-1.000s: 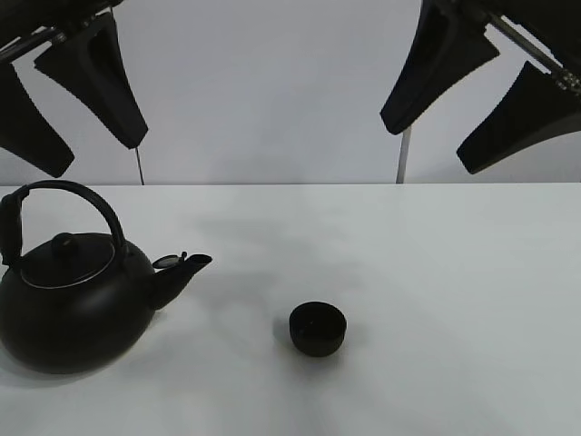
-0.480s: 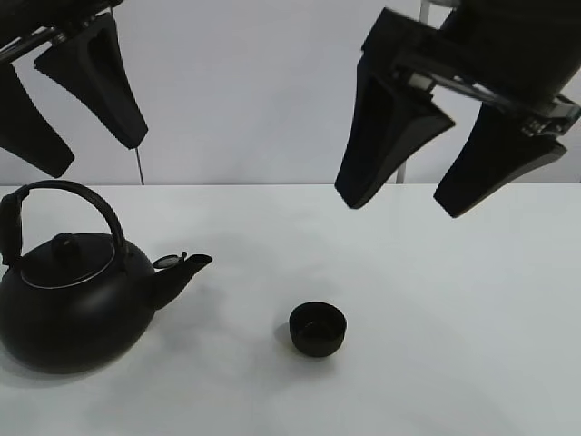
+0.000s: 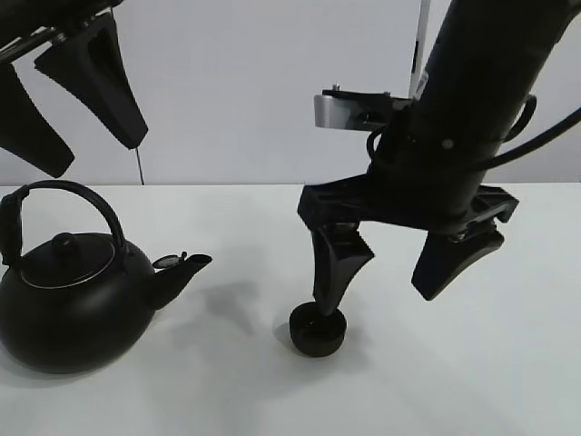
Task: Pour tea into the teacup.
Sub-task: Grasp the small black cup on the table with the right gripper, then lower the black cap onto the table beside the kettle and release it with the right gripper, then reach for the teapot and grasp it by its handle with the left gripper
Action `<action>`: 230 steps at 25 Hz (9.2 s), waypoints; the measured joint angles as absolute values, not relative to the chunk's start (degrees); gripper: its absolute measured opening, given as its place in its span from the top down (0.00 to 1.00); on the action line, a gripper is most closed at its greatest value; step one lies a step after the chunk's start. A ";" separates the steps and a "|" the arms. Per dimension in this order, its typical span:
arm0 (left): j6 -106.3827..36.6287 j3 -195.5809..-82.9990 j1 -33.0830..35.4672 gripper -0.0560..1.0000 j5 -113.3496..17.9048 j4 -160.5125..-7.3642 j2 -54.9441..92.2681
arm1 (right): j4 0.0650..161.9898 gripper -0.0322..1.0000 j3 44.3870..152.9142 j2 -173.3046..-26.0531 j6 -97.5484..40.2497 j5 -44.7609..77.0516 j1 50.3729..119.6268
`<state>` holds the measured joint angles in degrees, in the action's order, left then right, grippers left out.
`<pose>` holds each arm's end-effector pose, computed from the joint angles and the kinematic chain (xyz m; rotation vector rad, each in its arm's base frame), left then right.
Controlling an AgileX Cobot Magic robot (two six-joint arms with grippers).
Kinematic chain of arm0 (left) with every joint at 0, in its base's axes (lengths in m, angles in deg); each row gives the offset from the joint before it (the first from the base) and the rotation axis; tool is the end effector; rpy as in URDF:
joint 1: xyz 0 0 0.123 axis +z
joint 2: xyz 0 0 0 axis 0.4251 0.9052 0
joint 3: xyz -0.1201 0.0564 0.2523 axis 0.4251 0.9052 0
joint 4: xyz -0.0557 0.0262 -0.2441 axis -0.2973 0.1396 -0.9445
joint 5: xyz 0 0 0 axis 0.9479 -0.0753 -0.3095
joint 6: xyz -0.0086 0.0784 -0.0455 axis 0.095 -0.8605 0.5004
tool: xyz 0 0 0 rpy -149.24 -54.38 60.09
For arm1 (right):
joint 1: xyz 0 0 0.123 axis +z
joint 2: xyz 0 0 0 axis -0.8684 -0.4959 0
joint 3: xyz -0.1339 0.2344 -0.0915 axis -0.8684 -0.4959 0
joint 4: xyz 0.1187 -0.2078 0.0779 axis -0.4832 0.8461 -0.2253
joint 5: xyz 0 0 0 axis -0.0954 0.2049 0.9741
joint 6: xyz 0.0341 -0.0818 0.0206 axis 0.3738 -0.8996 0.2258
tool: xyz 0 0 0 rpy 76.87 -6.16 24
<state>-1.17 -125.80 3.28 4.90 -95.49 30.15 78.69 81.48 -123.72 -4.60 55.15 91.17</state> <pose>0.2605 -0.1392 0.2919 0.2919 2.7908 -0.6597 0.2714 0.1766 0.2073 -0.6077 2.8931 0.2982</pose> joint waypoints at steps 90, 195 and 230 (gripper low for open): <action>-1.19 -125.80 3.28 0.50 4.90 -95.49 30.15 | 85.03 0.59 104.42 -151.48 8.99 55.62 95.86; -5.19 -125.77 3.28 0.39 -7.22 -89.67 30.05 | 82.62 0.48 84.37 -103.82 -1.10 63.73 82.17; -11.60 -70.00 3.39 0.45 -86.36 -79.80 6.29 | 84.16 0.48 84.37 -103.82 -1.10 62.32 82.17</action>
<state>-11.60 -70.00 3.39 -86.36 -79.80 6.29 84.16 84.37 -103.82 -1.10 62.32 82.17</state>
